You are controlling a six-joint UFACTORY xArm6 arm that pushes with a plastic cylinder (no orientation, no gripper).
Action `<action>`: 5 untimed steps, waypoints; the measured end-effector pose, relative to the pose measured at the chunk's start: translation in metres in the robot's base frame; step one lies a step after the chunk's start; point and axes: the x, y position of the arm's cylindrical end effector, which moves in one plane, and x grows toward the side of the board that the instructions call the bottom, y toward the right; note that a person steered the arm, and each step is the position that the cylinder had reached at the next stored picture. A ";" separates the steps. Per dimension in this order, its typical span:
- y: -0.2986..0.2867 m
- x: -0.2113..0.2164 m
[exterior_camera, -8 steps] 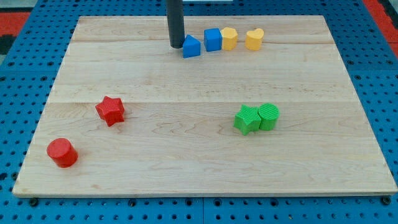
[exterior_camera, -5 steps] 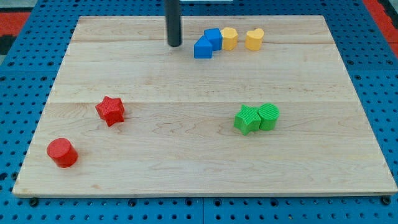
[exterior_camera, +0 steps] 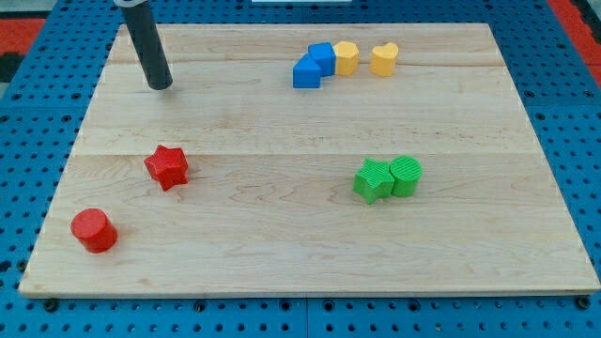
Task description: Move the red star to the left side of the green star
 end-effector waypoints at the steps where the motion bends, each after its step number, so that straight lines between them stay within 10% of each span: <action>1: 0.000 0.014; 5: 0.062 0.148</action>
